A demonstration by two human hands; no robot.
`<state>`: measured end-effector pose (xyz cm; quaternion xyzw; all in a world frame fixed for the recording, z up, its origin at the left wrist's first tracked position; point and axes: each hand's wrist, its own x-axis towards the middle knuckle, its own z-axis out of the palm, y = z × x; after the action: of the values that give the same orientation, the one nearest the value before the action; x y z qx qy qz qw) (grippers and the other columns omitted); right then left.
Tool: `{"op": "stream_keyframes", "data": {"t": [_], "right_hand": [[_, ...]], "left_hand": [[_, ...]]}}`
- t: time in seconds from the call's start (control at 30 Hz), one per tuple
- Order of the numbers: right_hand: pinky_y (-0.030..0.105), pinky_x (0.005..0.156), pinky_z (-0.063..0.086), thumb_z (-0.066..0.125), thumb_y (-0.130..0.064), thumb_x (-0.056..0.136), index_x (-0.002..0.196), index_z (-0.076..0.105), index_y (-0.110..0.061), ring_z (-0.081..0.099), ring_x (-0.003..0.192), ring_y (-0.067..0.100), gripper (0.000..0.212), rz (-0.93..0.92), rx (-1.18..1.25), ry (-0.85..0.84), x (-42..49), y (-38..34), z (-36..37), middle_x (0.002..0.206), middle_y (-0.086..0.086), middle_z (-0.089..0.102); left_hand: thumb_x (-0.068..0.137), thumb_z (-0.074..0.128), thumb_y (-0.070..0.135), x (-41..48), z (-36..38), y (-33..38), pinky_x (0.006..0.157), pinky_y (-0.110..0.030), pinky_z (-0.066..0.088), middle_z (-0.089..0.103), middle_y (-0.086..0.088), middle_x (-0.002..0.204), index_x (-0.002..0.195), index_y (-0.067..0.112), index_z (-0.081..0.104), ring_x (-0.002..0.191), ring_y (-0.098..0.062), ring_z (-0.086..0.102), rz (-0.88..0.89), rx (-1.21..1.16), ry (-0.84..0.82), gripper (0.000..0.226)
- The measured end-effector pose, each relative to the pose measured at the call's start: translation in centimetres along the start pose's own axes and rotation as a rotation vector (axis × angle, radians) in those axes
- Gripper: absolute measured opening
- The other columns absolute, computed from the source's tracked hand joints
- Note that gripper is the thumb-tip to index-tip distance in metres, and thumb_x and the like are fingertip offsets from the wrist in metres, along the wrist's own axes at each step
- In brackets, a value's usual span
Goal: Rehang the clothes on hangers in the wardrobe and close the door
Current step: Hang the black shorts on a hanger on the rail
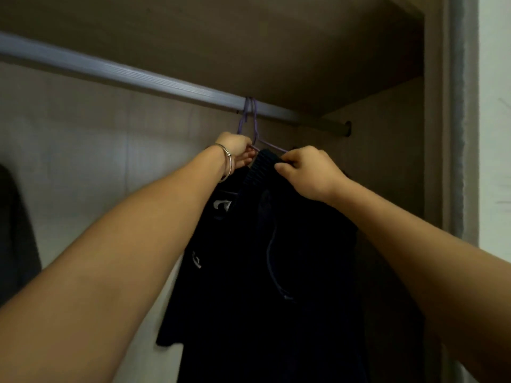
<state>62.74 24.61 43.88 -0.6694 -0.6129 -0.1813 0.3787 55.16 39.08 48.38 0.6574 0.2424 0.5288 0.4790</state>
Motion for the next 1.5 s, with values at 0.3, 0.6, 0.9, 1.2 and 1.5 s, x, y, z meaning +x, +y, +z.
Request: {"op": "stream_keyframes", "data": {"t": [0.3, 0.6, 0.9, 1.2, 1.5], "right_hand": [[0.035, 0.076, 0.050, 0.041, -0.044, 0.094, 0.095, 0.071, -0.013, 0.061, 0.096, 0.029, 0.043, -0.077, 0.007, 0.141, 0.5, -1.2, -2.1, 0.098, 0.012, 0.069], [0.029, 0.077, 0.043, 0.051, -0.035, 0.092, 0.118, 0.055, 0.001, 0.057, 0.107, 0.033, 0.045, 0.213, -0.072, -0.177, 1.2, 0.0, -2.7, 0.124, 0.020, 0.055], [0.030, 0.059, 0.040, 0.051, -0.016, 0.090, 0.097, 0.060, 0.002, 0.056, 0.077, 0.027, 0.021, 0.320, 0.339, -0.097, 1.2, 1.4, -2.0, 0.089, 0.017, 0.057], [0.037, 0.077, 0.046, 0.049, -0.023, 0.091, 0.108, 0.059, -0.007, 0.061, 0.105, 0.031, 0.025, 0.278, 0.197, -0.079, 1.3, 3.6, -2.6, 0.097, 0.011, 0.054], [0.042, 0.101, 0.043, 0.048, -0.015, 0.092, 0.113, 0.055, -0.006, 0.054, 0.112, 0.032, 0.025, 0.299, 0.116, -0.231, 1.6, 3.6, -2.7, 0.100, 0.013, 0.049]], "left_hand": [[0.094, 0.041, 0.013, -2.4, -1.5, 1.2, 0.025, -0.007, 0.027, 0.042, 0.005, 0.020, 0.058, 0.012, 0.041, 0.017, -0.002, 0.038, 0.041, 0.138, 0.024, 0.036], [0.087, 0.049, 0.016, -6.2, 0.0, 1.5, 0.039, -0.014, 0.044, 0.055, -0.006, 0.059, 0.078, 0.008, 0.055, 0.036, -0.014, 0.055, -0.024, 0.133, -0.072, 0.014], [0.083, 0.051, 0.018, -7.8, 0.5, 2.1, 0.068, -0.029, 0.045, 0.061, -0.018, 0.093, 0.105, -0.008, 0.057, 0.078, -0.029, 0.061, 0.056, 0.401, 0.083, 0.034], [0.087, 0.048, 0.019, -8.6, 3.2, 2.9, 0.076, -0.030, 0.043, 0.060, -0.020, 0.109, 0.119, -0.007, 0.052, 0.095, -0.031, 0.059, 0.035, 0.520, 0.220, 0.041], [0.088, 0.049, 0.019, -9.1, 3.8, 3.1, 0.072, -0.027, 0.038, 0.059, -0.024, 0.108, 0.114, -0.010, 0.055, 0.091, -0.030, 0.056, 0.024, 0.702, 0.209, 0.039]]}}
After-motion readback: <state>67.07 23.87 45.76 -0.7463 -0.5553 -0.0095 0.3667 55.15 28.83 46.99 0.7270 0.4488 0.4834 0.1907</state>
